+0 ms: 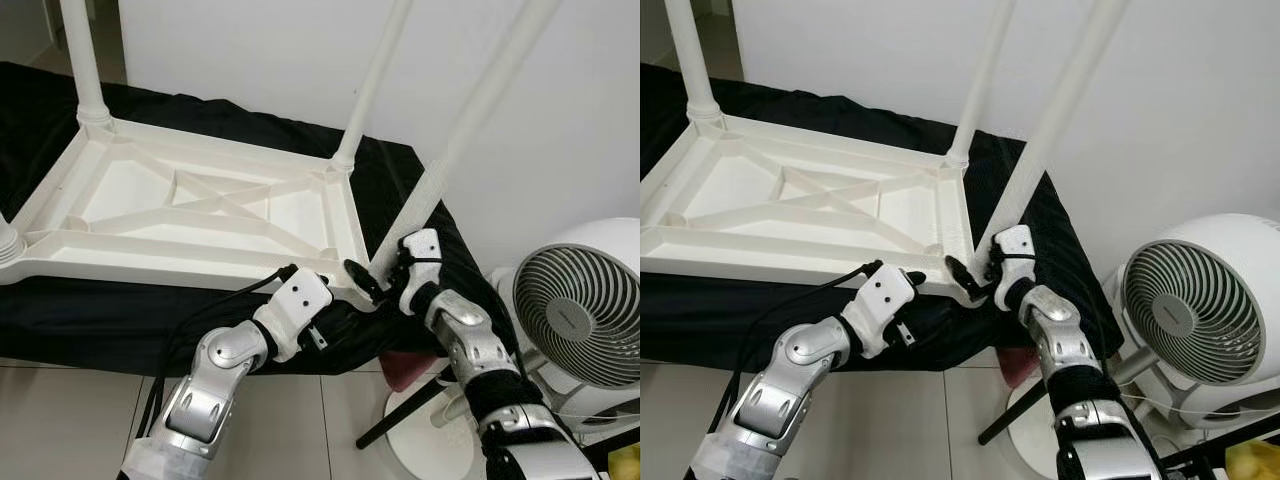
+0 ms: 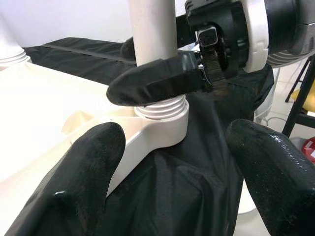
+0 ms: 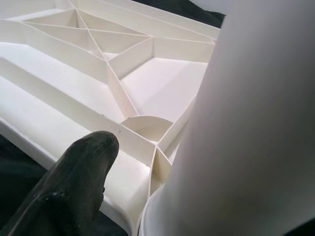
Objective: Building children table
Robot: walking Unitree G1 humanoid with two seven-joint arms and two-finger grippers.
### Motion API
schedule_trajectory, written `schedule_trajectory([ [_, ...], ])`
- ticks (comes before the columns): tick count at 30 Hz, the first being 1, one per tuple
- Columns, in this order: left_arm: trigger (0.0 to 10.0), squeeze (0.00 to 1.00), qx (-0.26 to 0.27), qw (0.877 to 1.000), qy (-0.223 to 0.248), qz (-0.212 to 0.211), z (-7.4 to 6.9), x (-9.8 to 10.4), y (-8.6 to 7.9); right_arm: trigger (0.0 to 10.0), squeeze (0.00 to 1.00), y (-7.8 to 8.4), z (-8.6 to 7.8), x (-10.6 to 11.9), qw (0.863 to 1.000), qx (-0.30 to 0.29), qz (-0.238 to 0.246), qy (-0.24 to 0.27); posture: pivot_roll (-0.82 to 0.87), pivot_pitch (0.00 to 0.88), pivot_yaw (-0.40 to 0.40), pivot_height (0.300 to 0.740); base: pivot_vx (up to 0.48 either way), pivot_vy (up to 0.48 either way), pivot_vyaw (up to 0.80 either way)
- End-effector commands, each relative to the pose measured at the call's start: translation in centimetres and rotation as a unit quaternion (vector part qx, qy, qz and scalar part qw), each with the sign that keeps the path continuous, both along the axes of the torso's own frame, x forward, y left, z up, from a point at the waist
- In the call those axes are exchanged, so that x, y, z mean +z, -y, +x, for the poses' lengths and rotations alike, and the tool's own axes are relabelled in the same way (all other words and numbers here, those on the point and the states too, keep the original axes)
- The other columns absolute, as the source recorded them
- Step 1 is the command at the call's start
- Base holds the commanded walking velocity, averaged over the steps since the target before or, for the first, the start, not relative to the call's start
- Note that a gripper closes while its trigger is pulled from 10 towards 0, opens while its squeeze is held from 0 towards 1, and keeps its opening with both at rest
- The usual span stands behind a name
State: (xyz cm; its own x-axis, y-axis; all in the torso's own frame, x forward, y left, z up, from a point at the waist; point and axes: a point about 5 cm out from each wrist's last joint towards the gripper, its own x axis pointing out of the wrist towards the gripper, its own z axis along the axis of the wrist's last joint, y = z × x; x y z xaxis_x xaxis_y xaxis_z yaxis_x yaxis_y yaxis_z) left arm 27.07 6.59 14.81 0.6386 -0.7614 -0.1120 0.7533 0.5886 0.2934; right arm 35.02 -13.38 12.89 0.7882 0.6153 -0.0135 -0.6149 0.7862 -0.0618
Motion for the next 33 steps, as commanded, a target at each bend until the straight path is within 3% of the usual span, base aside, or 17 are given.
schedule_trajectory([
  [1, 10.0, 0.0, 0.011, 1.0, 0.007, -0.007, 0.1, 0.4, 0.5, 10.0, 0.0, 0.0, 0.0, -1.0, 0.999, 0.025, -0.011, -0.031, 0.16, 0.006, -0.218, 0.74, 0.0, 0.0, 0.0],
  [2, 10.0, 0.0, 0.011, 1.0, 0.007, -0.007, 0.1, 0.4, 0.5, 10.0, 0.0, 0.0, 0.0, -1.0, 0.999, 0.025, -0.011, -0.031, 0.16, 0.006, -0.218, 0.74, 0.0, 0.0, 0.0],
  [3, 10.0, 0.0, 0.012, 1.0, 0.007, -0.008, 0.1, 0.4, 0.5, 6.7, 0.0, -0.1, 0.1, -1.1, 0.999, 0.037, -0.015, -0.036, 0.16, 0.006, -0.22, 0.74, 0.0, 0.0, 0.0],
  [4, 10.0, 0.0, 0.012, 1.0, 0.007, -0.008, 0.1, 0.4, 0.5, 0.0, 0.0, 0.0, 0.2, -1.2, 0.998, 0.042, -0.022, -0.037, 0.16, 0.007, -0.221, 0.74, 0.0, 0.0, 0.0],
  [18, 10.0, 0.0, 0.012, 1.0, 0.008, -0.012, 0.1, 0.5, 0.6, 0.0, 0.0, 1.6, 0.1, -2.2, 0.998, 0.033, -0.029, -0.05, 0.16, 0.0, -0.221, 0.74, 0.0, 0.0, 0.0],
  [19, 10.0, 0.0, 0.01, 1.0, 0.008, -0.012, 0.1, 0.5, 0.7, 9.8, 0.0, 1.8, 0.1, -2.2, 0.998, 0.027, -0.028, -0.05, 0.15, 0.0, -0.217, 0.74, 0.0, 0.0, 0.0],
  [24, 10.0, 0.0, 0.007, 1.0, 0.008, -0.012, 0.2, 0.5, 0.8, 10.0, 0.0, 2.0, 0.2, -2.0, 0.999, 0.007, -0.014, -0.048, 0.15, 0.0, -0.219, 0.74, 0.0, 0.0, 0.0],
  [28, 10.0, 0.0, 0.008, 1.0, 0.006, -0.012, 0.2, 0.5, 0.7, 10.0, 0.0, 2.0, 0.7, -2.0, 0.996, -0.076, -0.014, -0.044, 0.15, 0.0, -0.223, 0.74, 0.0, 0.0, 0.0],
  [33, 10.0, 0.0, 0.009, 1.0, 0.004, -0.014, 0.1, 0.4, 0.8, 10.0, 0.0, 1.3, 0.6, -2.2, 0.992, -0.116, 0.011, -0.054, 0.15, 0.0, -0.224, 0.74, 0.0, 0.0, 0.0],
])
